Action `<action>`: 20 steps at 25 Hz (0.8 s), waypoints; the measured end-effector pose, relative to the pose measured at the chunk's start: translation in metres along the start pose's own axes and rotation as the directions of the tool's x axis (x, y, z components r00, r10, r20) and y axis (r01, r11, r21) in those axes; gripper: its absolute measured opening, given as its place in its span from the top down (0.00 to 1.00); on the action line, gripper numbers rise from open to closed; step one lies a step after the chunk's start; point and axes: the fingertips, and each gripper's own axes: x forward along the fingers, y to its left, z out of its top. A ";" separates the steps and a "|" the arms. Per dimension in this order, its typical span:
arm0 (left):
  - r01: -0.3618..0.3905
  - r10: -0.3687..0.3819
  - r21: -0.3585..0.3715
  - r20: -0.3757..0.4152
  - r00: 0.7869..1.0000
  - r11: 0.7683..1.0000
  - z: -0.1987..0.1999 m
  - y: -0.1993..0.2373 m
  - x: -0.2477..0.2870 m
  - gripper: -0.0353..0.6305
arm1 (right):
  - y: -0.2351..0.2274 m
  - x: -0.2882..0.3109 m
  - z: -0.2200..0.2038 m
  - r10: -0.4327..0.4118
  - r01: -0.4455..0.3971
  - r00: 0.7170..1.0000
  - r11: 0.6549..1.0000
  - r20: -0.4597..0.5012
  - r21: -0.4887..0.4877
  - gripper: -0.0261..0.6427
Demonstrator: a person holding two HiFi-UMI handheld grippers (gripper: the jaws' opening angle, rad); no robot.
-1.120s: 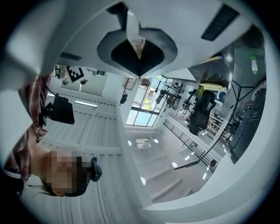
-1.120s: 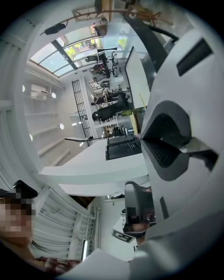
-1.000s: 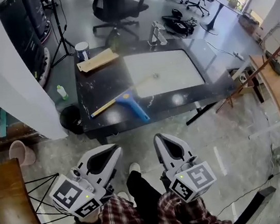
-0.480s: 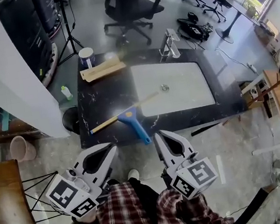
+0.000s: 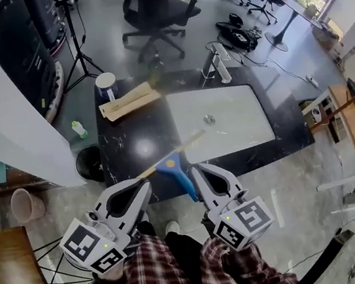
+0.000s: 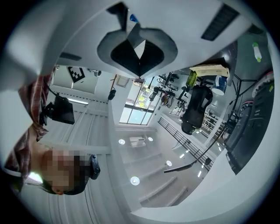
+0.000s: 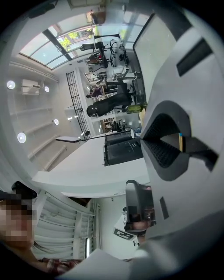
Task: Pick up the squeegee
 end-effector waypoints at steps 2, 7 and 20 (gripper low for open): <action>0.018 -0.018 0.003 0.004 1.000 1.000 0.010 0.017 0.002 0.93 | 0.003 0.016 0.004 -0.010 0.010 1.000 1.000 -0.001 -0.013 0.94; 0.052 -0.052 0.005 0.013 0.999 0.999 0.028 0.056 0.000 0.93 | 0.003 0.052 0.013 -0.068 0.068 0.998 0.997 0.000 -0.043 0.94; 0.176 -0.177 -0.061 -0.011 0.984 0.983 0.030 0.089 0.020 0.93 | -0.011 0.079 0.015 -0.196 0.195 0.980 0.981 -0.038 -0.025 0.94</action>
